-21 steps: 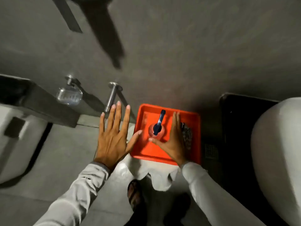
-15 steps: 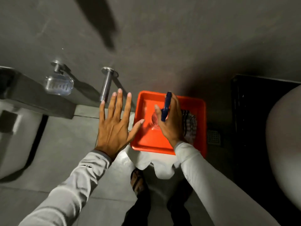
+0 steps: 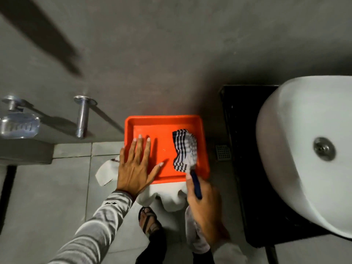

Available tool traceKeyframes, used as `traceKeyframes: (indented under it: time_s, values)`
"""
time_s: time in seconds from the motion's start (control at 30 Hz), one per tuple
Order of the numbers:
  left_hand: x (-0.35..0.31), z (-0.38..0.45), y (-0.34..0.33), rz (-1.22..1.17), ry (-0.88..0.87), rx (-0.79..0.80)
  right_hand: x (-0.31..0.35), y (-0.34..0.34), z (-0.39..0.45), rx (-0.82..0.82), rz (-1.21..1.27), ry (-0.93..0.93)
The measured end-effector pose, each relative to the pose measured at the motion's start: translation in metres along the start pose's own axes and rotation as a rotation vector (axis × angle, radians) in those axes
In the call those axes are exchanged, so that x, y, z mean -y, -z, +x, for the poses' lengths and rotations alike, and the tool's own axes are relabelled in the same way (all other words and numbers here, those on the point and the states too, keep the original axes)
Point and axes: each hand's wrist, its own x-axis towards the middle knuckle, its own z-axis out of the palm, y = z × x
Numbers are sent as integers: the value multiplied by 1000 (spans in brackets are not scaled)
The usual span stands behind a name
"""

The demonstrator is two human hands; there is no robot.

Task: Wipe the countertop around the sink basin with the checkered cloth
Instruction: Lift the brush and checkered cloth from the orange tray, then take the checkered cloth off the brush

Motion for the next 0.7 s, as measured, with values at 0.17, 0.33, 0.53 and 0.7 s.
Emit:
traceKeyframes:
  time_s: [0.17, 0.33, 0.53, 0.7]
  values:
    - [-8, 2, -9, 20, -46, 0, 0, -8, 14, 63, -62, 19]
    - [-5, 4, -8, 15, -41, 43, 3, -12, 38, 70, -21, -40]
    - [-1, 6, -4, -24, -29, 52, 9, -11, 42, 120, -37, -22]
    - [15, 9, 10, -25, 1, 0, 42, 4, 31, -7, 102, 208]
